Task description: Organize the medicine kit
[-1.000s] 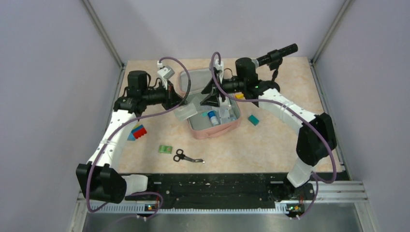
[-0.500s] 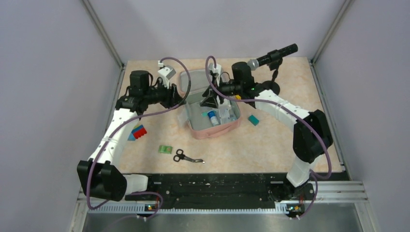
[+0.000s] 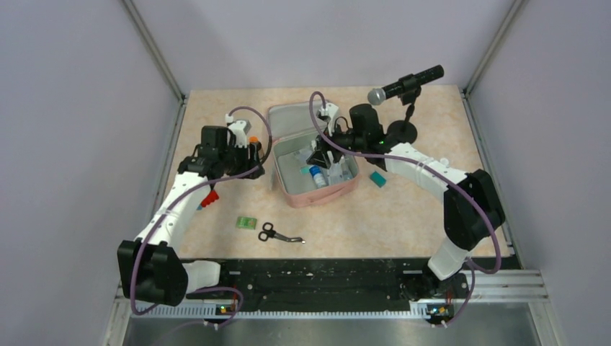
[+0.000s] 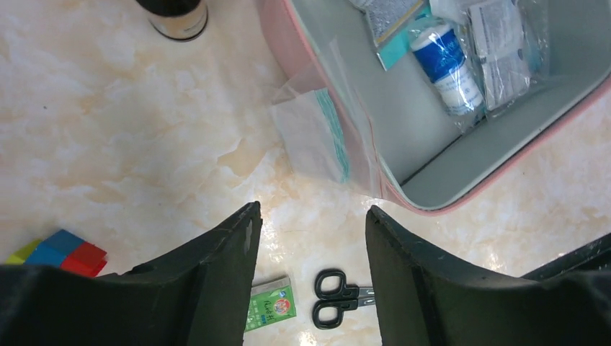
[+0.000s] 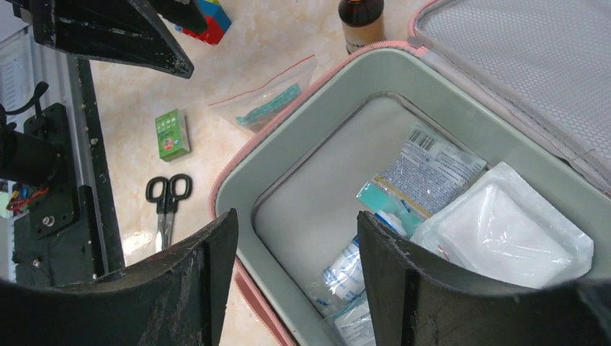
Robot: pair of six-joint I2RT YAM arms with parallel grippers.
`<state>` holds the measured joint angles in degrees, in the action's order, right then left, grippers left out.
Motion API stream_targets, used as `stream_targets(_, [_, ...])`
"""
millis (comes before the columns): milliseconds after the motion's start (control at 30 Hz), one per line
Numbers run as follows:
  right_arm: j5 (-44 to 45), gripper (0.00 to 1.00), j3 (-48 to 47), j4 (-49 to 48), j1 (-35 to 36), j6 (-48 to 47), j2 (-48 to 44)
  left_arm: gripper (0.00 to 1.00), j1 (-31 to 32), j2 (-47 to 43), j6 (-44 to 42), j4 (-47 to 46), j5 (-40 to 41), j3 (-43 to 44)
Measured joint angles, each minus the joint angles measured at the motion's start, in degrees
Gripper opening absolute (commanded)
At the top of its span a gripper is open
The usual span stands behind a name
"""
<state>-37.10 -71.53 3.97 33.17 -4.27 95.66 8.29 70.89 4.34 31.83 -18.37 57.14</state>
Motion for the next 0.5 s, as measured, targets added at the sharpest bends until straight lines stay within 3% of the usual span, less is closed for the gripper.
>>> stream_targets(100, [0.66,0.61,0.0,-0.46,0.04,1.09,0.0,0.67,-0.02,0.0,2.16,-0.26,1.22,-0.22])
stream_targets(133, [0.9,0.61,0.0,-0.68,0.04,1.44,0.02,0.79,-0.04,0.0,2.97,-0.7,0.87,-0.31])
stream_targets(167, [1.11,0.61,0.0,-0.94,0.04,1.57,0.02,0.84,-0.02,0.07,3.56,-1.18,0.35,-0.42])
stream_targets(367, [2.19,0.62,0.37,-1.66,0.04,1.95,0.02,0.85,0.26,2.89,7.58,-4.35,-2.84,-0.59])
stream_targets(433, [2.62,0.62,1.09,-1.92,0.04,1.95,0.02,0.93,0.57,4.09,8.46,-5.22,-2.73,-0.61])
stream_targets(500, [3.02,0.62,1.88,-1.88,0.04,1.92,0.02,0.91,1.27,5.16,9.38,-6.01,-2.14,-0.61])
